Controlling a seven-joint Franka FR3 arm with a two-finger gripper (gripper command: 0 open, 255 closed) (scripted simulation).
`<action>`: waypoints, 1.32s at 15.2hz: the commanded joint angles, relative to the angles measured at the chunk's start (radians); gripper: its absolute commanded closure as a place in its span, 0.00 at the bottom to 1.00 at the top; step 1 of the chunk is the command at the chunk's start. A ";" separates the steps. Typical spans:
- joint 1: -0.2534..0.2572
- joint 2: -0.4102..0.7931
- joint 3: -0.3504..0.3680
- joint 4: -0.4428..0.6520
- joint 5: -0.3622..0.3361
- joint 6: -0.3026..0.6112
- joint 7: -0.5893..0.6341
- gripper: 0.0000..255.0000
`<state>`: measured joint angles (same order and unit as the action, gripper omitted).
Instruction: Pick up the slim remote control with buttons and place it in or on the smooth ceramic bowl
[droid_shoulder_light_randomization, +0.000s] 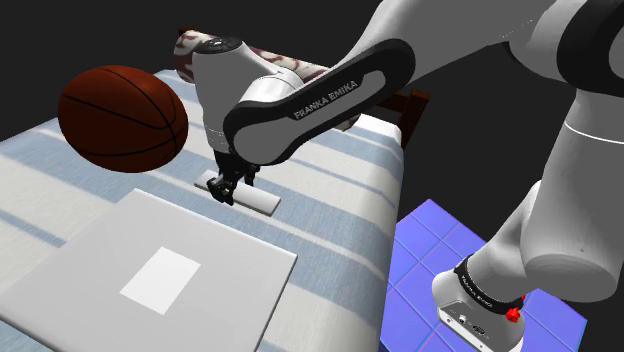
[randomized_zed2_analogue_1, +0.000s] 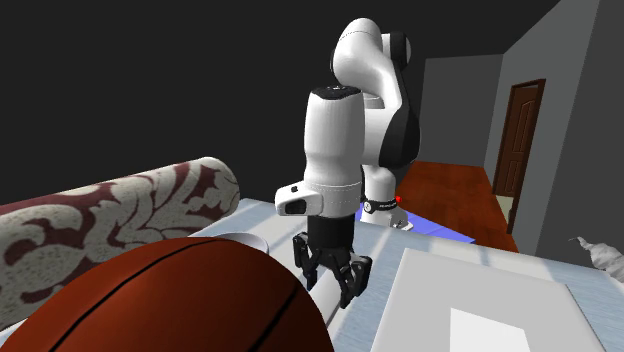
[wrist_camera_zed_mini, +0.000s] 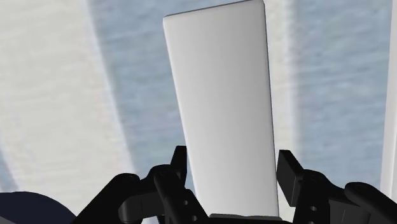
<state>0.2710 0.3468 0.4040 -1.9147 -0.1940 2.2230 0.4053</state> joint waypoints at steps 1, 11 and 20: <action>-0.002 -0.007 0.002 0.003 0.005 -0.011 -0.003 1.00; -0.012 -0.073 0.016 0.057 0.043 -0.124 -0.029 1.00; -0.017 -0.116 0.024 0.125 0.068 -0.231 -0.048 1.00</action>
<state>0.2545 0.2368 0.4271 -1.7957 -0.1288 2.0040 0.3592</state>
